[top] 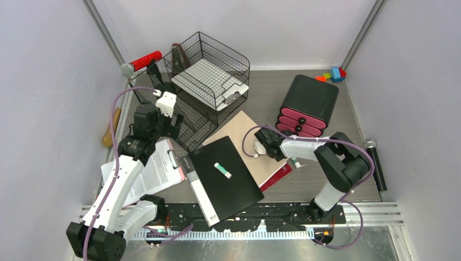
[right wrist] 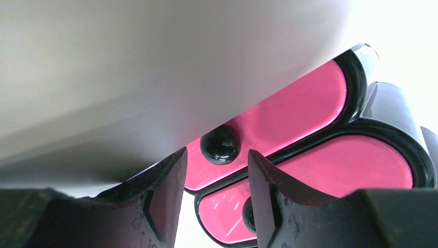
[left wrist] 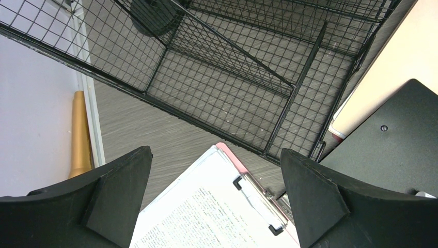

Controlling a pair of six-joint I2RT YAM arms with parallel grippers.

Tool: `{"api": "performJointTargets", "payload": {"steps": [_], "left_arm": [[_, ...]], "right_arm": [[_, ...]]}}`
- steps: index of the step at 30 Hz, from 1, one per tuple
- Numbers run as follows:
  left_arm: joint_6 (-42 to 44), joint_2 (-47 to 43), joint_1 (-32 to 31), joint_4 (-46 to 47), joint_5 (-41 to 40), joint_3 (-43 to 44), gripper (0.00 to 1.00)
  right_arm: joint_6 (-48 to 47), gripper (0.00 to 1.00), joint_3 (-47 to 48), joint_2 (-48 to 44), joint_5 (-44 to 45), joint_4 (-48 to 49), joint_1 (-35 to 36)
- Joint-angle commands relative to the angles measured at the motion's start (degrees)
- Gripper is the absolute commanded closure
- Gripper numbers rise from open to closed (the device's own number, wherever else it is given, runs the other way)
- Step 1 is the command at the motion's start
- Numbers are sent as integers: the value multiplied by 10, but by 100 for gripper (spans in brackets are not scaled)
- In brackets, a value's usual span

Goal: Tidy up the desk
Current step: Open the drawer in the storage box.

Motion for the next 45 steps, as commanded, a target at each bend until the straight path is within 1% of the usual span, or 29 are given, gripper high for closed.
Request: {"api": "performJointTargets", "payload": {"steps": [1,8,15,26,31,39,45], "left_arm": [[7,0,2,22,6,5,1],[8,1,2,23,4,4,1],[8,2,2,24,4,4,1],[7,1,3,21,4,5,1],[7,3,3,23,5,5,1],[9,6,3,24,5,3,1],[9,6,4,25,6,4,1]], "right_arm": [[-34,48,-14,-23,-37,-22,-6],[-32,51,-19,-47,-59,-46,-14],[-31,52,-28,-56,-60,-48,-30],[-43,52,-17,-42,-63,-8,-51],[-69,52,-25,-38,-52,18,-52],[-95,52,-26,-52,-51,15,-53],[-113,52,-32,-36,-48,32,-63]]}}
